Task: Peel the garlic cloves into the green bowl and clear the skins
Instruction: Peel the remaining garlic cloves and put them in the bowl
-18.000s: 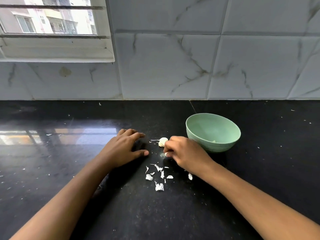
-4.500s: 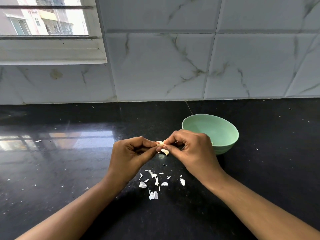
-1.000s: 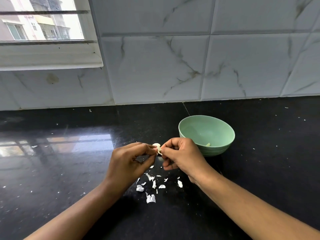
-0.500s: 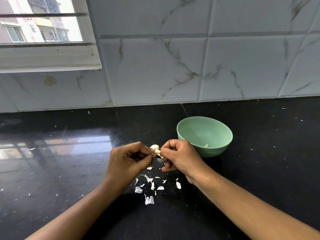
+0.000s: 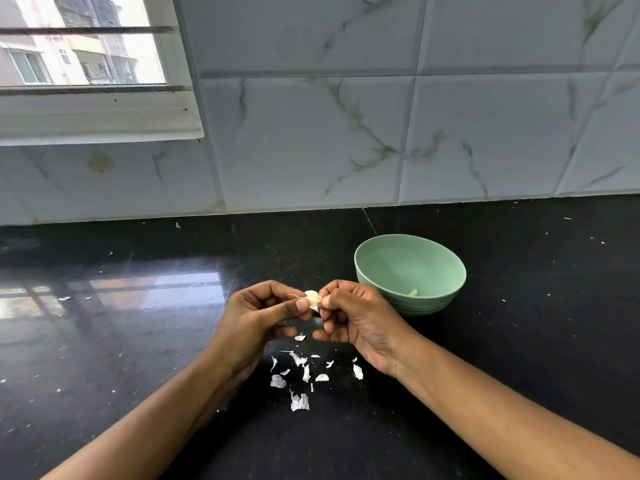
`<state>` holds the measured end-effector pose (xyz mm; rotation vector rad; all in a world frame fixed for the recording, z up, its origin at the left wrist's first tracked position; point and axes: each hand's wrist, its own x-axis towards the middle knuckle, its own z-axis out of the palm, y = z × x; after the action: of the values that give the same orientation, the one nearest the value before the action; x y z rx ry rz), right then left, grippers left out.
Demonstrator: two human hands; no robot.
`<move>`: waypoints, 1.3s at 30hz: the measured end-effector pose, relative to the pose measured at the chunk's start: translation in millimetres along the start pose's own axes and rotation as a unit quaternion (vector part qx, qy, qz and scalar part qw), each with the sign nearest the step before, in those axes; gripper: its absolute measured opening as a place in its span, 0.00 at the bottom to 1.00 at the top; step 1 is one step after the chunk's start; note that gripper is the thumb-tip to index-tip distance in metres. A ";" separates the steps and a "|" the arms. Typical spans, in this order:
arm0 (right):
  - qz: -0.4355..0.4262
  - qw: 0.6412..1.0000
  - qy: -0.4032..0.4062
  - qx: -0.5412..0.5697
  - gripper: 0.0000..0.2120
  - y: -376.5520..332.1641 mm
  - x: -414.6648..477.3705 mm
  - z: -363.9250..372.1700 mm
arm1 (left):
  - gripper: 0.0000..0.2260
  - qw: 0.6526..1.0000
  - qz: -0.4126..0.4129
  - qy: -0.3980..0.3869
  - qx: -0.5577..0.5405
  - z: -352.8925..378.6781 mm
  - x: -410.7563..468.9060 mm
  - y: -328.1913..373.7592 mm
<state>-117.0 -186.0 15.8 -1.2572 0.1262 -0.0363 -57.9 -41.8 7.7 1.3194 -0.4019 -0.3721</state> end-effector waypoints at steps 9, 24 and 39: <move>0.000 0.997 -0.007 -0.080 0.09 -3.5 -0.7 -3.2 | 0.08 0.996 0.015 -0.032 0.083 -1.5 -1.1 1.8; -0.022 0.997 -0.009 -0.069 0.09 -1.4 -1.1 -0.4 | 0.09 0.993 -0.099 -0.016 -0.064 0.6 0.3 -3.2; 0.012 0.971 -0.017 -0.239 0.08 -1.9 -2.0 -3.8 | 0.04 0.991 -0.088 0.047 -0.086 -1.0 2.7 1.9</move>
<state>-119.4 -190.0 16.6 -1.7377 0.1243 0.0393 -55.0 -41.8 9.6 1.2019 -0.1701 -0.4798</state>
